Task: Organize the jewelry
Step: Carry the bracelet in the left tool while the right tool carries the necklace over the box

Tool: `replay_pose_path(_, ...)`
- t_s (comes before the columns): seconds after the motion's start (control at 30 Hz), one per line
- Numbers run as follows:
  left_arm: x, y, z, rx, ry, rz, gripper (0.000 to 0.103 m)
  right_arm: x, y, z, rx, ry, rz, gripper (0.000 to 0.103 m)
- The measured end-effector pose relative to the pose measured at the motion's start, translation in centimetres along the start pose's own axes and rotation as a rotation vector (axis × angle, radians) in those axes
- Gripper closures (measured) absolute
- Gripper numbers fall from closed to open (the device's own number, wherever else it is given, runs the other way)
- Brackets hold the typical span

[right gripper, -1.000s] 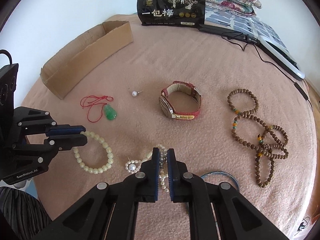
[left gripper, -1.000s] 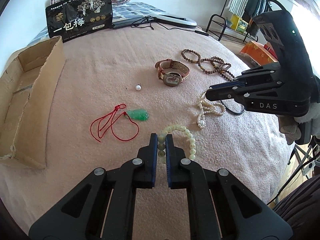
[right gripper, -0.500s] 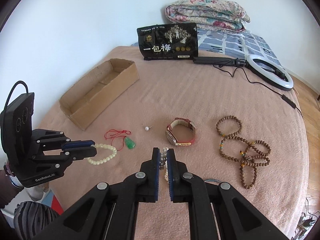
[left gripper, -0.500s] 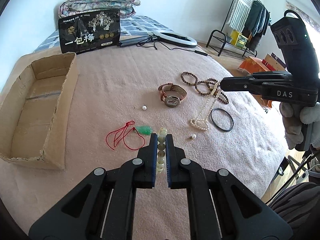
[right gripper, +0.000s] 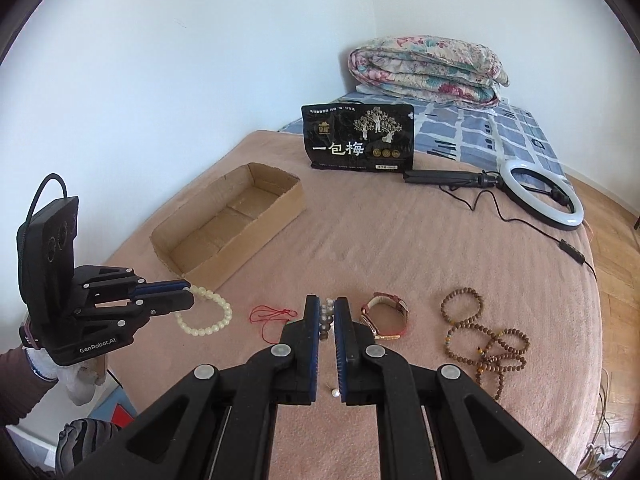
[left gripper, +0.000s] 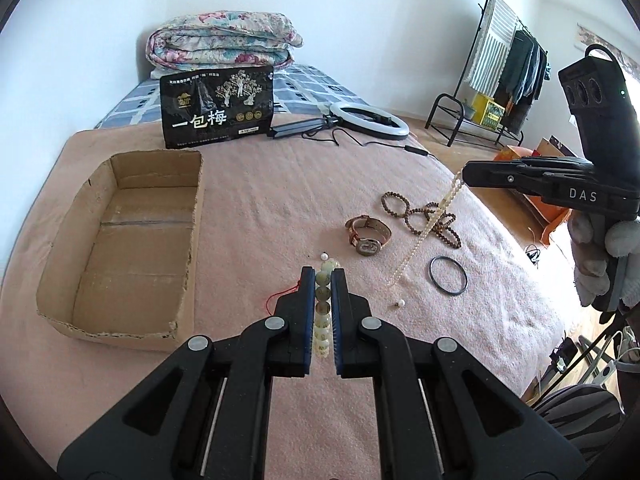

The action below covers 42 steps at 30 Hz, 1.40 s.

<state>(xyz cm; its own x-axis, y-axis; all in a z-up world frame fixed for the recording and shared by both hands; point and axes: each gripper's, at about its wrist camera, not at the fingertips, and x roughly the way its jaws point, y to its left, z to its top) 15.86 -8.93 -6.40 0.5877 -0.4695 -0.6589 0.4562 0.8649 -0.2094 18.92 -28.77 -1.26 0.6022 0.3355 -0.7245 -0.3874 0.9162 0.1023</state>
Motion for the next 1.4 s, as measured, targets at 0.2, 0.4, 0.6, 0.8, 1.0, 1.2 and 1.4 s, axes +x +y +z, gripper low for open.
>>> replay_pose_path(0.2,-2.1,1.9,1.0,-0.028,-0.047,0.023,0.098,-0.5,1.8,2.3,-0.026,-0.036,0.013,0.098)
replay_pose_path(0.4,-4.0,4.2,1.9,-0.052,-0.087,0.048,0.098,-0.4,4.1,4.8,-0.064,-0.067,0.034,0.099)
replay_pose_path(0.6,-5.6,6.6,2.6,-0.070,-0.116,0.092,0.098,0.5,6.4,7.2,-0.095,-0.091,0.057,0.099)
replay_pose_path(0.8,-6.4,9.5,2.8,-0.099,-0.129,0.132,0.098,2.0,8.7,9.8,-0.123,-0.107,0.078,0.099)
replay_pose_path(1.0,-6.5,12.3,2.5,-0.132,-0.124,0.157,0.098,4.1,10.6,12.2,-0.146,-0.111,0.103,0.099)
replay_pose_path(1.2,-6.0,14.5,2.2,-0.145,-0.108,0.175,0.098,7.2,12.0,14.0,-0.158,-0.096,0.113,0.099)
replay_pose_path(1.4,-4.7,16.1,1.8,-0.167,-0.085,0.184,0.098,11.0,12.7,15.1,-0.162,-0.059,0.102,0.099)
